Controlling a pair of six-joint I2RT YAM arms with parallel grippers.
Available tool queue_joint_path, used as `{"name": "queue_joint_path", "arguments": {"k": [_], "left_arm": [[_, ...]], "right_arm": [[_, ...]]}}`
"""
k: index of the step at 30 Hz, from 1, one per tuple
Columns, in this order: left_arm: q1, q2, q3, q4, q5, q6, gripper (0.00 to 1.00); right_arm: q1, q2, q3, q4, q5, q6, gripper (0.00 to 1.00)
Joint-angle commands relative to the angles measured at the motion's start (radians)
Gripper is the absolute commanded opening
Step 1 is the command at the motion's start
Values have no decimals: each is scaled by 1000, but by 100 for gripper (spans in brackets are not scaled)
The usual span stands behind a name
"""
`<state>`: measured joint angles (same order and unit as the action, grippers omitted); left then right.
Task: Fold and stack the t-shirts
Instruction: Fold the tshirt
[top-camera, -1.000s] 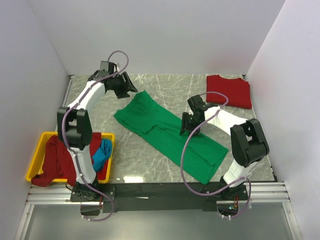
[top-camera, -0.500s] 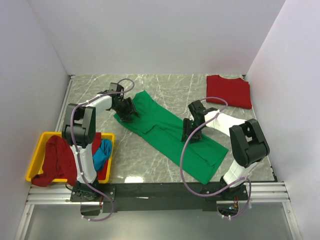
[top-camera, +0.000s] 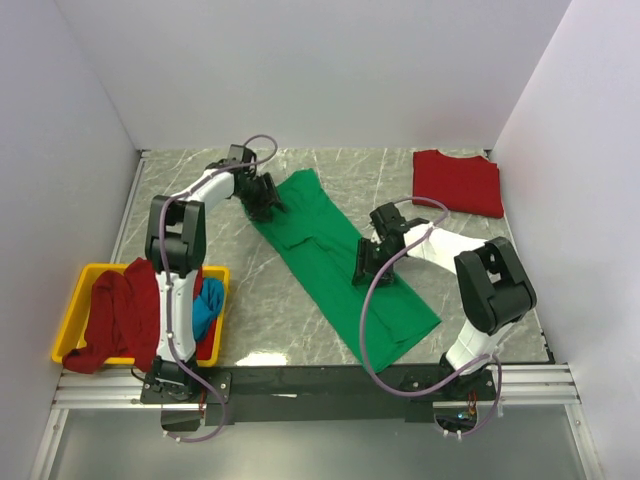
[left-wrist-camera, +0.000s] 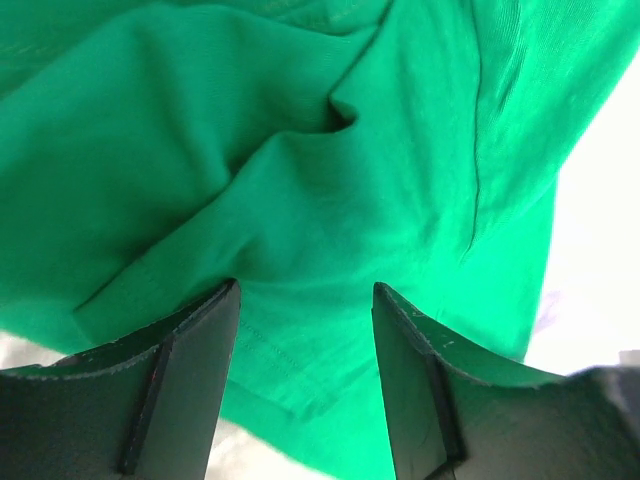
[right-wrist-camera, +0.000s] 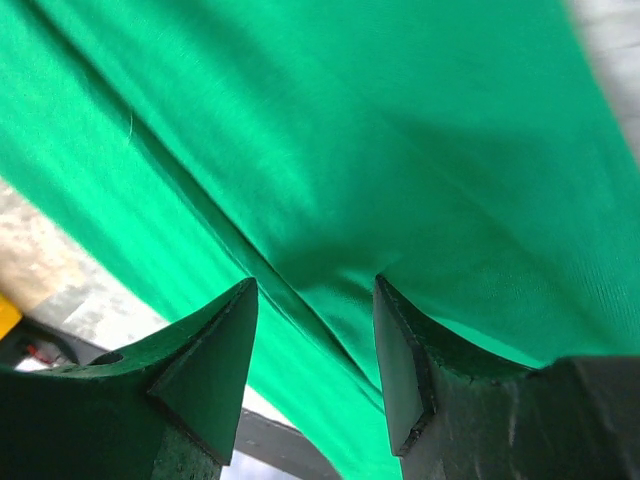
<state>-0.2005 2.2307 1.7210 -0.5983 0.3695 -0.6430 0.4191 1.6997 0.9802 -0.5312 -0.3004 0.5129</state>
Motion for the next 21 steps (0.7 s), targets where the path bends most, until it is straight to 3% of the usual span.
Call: {"name": "queue_joint_path", "arguments": {"k": [1, 10, 21], "left_arm": [[-5, 108, 89, 35, -77, 92, 63], [-77, 270, 406, 54, 39, 146, 63], [-96, 84, 293, 153, 49, 105, 64]], "right_arm": [[47, 43, -8, 13, -39, 39, 57], [102, 58, 95, -45, -45, 61, 57], [104, -29, 135, -127, 18, -22, 57]]}}
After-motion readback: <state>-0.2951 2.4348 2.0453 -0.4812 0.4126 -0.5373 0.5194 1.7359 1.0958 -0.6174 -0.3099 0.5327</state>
